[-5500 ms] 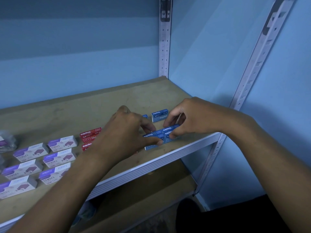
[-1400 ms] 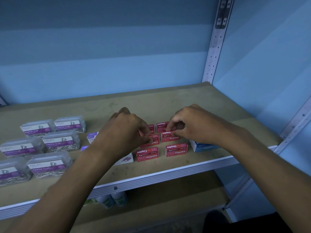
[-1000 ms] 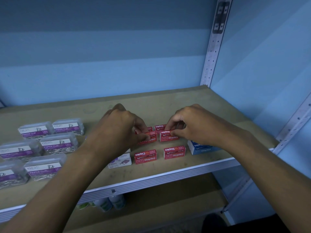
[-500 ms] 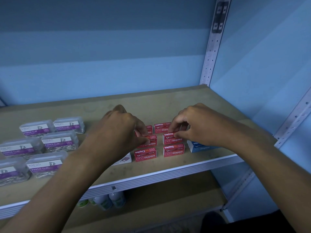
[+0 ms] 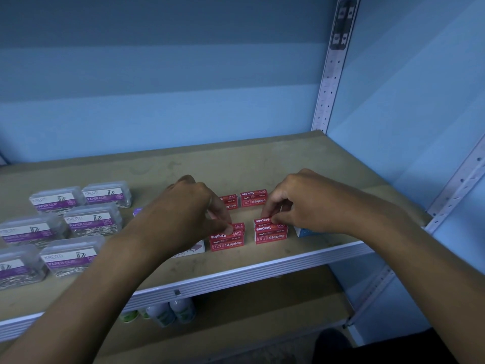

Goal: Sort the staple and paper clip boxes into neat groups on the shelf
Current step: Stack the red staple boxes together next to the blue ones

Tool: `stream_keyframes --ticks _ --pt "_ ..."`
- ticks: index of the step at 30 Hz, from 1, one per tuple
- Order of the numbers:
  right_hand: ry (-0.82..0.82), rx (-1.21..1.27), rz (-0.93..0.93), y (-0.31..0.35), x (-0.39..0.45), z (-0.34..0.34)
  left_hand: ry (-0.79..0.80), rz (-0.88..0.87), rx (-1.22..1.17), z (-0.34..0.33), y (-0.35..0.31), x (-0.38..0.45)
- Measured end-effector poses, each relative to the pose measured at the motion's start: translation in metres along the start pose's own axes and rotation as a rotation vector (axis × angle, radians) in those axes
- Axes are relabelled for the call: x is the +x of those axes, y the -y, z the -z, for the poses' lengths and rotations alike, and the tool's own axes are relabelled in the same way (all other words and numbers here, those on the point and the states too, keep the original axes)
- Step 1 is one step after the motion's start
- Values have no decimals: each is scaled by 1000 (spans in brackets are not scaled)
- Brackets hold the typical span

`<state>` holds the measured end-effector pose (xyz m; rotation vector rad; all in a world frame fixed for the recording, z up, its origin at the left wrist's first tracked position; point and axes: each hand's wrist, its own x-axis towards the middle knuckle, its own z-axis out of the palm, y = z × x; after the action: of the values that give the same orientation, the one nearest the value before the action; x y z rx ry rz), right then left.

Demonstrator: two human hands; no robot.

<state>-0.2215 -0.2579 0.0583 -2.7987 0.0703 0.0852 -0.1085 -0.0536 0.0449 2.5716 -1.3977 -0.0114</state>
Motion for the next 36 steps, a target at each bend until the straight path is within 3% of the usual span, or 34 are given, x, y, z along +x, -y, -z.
stream_keyframes --ticks 12,36 --pt "56 -46 8 6 -2 -4 40 -54 -42 -3 0 2" --pt "8 4 51 1 5 -6 -30 -103 -144 -13 -1 12"
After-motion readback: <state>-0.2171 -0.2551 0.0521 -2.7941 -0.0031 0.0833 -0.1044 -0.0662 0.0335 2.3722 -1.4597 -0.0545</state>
